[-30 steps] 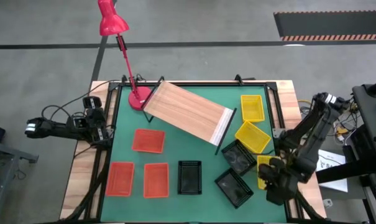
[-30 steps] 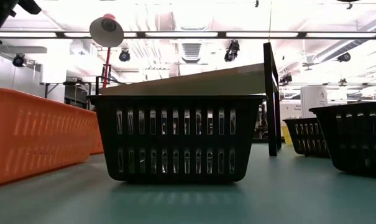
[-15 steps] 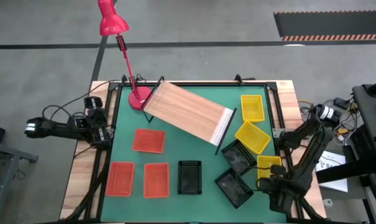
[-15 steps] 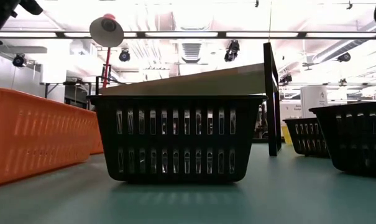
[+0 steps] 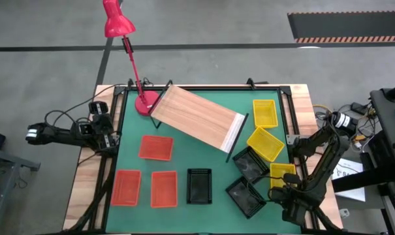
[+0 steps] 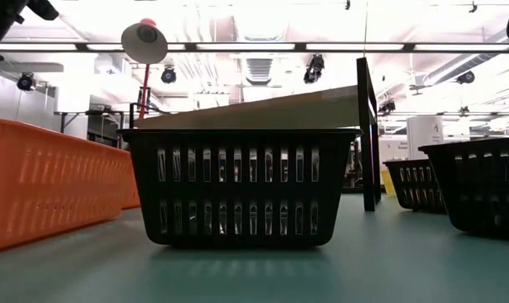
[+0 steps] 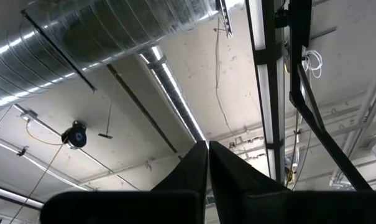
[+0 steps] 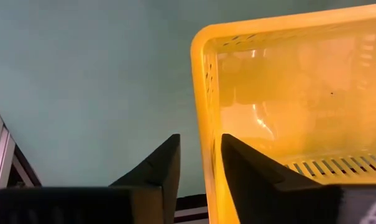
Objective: Stack baskets on shelf by color
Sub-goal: Put the bottom yellow bin on the shelf
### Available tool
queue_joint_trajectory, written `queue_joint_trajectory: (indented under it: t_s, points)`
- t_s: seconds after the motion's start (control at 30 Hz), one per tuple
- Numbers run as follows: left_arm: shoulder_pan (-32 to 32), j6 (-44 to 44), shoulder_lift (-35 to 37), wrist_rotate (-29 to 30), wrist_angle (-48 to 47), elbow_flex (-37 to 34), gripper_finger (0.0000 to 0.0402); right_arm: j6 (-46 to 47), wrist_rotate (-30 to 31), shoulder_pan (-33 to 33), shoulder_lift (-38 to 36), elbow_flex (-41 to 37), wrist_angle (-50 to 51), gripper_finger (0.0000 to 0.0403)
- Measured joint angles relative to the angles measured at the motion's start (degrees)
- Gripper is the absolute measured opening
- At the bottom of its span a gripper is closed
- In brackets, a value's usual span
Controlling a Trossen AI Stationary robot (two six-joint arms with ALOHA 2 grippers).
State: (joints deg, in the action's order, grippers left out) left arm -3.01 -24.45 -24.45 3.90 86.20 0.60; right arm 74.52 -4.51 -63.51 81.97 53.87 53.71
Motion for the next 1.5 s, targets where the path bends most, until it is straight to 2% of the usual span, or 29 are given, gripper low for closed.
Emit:
queue_joint_trajectory:
  t_s: [0.4,0.87,1.2,1.5]
  points:
    - [0.00,0.01,0.00,0.00,0.02,-0.02,0.0001,-0.34,0.17,0.00,-0.02,0.00,-0.45,0.0014]
    - [0.00,0.07,-0.02,0.02,-0.08,-0.04,0.0001,-2.85,-0.52,0.00,-1.18,3.75,1.32,0.0011]
    - [-0.01,0.12,-0.31,0.01,-0.13,-0.04,0.0001,-1.01,-1.71,0.02,-1.18,14.47,16.44,0.0011]
    - [-0.02,0.24,-0.42,0.01,-0.16,-0.04,0.0001,-0.07,0.70,0.02,-1.21,25.36,27.70,0.0011]
